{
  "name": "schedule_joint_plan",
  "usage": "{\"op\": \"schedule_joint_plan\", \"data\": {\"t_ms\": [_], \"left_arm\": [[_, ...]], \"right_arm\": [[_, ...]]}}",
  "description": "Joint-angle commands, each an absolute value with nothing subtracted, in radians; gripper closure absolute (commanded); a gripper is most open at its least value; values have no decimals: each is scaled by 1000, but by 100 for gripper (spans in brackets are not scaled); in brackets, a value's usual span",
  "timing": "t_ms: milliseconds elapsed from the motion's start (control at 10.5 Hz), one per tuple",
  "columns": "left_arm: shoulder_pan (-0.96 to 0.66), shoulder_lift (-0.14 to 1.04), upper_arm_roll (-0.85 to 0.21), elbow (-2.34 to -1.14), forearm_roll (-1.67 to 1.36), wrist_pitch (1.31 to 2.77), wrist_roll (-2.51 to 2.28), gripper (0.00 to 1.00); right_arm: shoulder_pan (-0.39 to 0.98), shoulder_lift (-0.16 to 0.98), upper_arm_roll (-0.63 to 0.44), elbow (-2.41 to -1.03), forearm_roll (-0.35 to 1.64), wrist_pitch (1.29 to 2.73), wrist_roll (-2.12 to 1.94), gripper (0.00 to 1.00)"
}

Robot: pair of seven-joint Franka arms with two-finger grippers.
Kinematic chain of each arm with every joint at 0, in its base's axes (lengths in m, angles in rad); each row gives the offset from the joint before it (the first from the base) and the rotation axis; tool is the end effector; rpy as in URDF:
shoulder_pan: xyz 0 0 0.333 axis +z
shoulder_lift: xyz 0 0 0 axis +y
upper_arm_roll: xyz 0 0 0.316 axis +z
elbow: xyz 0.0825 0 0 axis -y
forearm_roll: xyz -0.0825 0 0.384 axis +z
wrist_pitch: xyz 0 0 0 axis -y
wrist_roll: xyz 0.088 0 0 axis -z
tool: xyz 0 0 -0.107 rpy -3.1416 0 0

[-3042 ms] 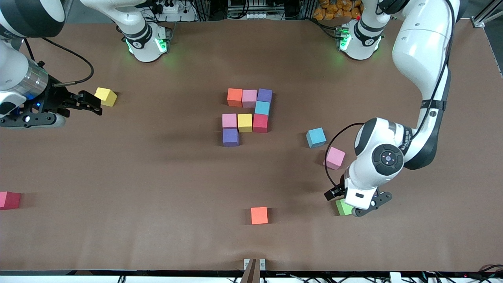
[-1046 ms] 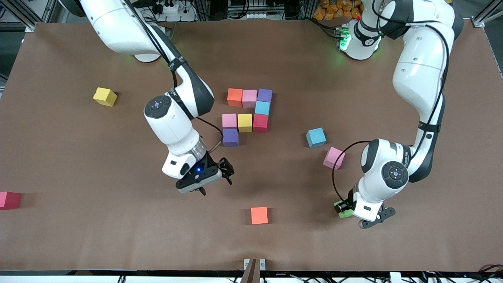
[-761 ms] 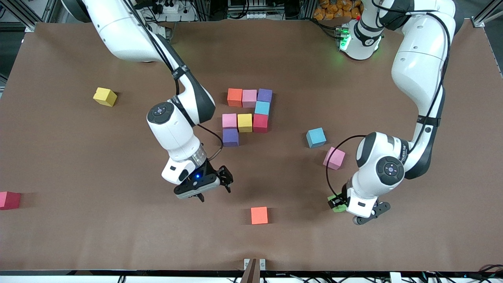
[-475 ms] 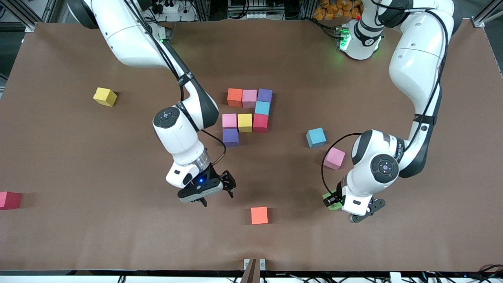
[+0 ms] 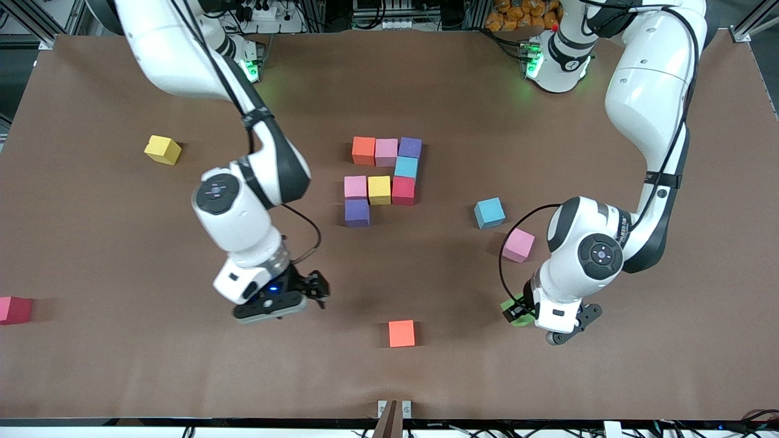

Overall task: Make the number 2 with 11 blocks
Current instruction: 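Carry the green cube toward the cluster with the left gripper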

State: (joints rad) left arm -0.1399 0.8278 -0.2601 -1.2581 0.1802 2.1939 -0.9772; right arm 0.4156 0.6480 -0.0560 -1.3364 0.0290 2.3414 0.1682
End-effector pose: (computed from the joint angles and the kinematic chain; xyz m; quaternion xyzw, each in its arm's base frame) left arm 0.7244 -0.2414 0.2849 0.9566 0.2831 0.0418 0.0550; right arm 0.7085 0.2780 0.3874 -0.9795 -0.0945 -0.1728 0.0430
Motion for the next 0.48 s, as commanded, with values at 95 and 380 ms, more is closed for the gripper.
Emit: {"op": "schedule_joint_plan", "data": {"t_ms": [95, 380], "left_arm": [[-263, 814, -245, -1275, 167, 2181, -1052, 100], [-360, 827, -238, -1267, 166, 2195, -1143, 100]], "right_arm": [[318, 488, -49, -1518, 35, 2220, 115, 0], [276, 401, -118, -1587, 35, 2139, 97, 0]]}}
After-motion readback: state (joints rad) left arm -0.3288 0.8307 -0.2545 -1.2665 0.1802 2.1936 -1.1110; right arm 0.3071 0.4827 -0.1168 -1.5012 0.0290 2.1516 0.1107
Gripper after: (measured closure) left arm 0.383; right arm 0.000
